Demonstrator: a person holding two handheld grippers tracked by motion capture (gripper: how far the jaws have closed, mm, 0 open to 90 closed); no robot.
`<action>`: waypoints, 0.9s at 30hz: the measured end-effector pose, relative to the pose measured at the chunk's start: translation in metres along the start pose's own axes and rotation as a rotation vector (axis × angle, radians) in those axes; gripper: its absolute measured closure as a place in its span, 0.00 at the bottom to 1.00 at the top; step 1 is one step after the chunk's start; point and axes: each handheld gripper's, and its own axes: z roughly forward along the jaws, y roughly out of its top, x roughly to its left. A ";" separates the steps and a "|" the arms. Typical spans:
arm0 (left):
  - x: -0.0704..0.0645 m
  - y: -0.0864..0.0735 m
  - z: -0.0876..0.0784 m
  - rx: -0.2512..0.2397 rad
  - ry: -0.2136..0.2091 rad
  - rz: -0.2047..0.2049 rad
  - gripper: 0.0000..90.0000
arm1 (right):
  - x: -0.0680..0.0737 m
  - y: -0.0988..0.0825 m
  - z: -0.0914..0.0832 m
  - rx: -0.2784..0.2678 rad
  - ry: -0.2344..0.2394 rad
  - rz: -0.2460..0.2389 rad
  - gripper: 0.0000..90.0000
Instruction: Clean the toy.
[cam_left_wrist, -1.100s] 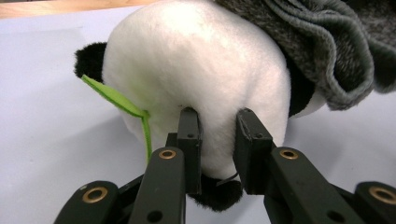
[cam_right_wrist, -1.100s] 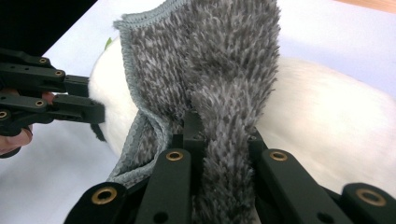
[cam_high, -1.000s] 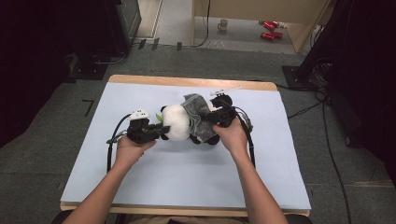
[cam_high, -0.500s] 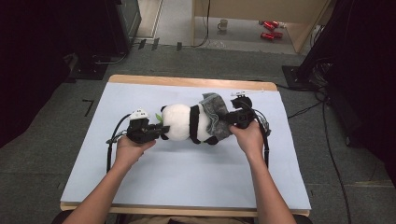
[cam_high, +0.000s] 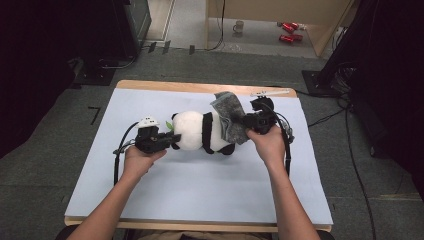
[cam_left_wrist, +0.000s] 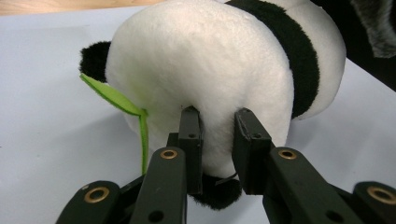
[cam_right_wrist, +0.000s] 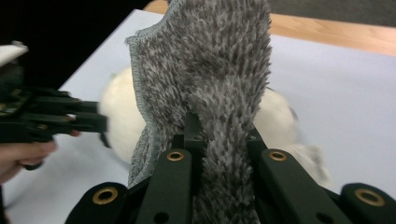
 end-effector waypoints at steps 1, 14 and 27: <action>0.000 0.000 0.000 0.001 0.000 -0.001 0.84 | 0.004 0.002 0.002 -0.001 0.008 -0.010 0.89; -0.001 0.002 -0.001 -0.004 0.004 0.000 0.84 | 0.069 0.016 0.068 0.067 0.133 -0.093 0.89; -0.001 0.001 0.003 0.017 0.011 0.012 0.85 | 0.074 -0.006 0.105 0.123 0.125 -0.134 0.88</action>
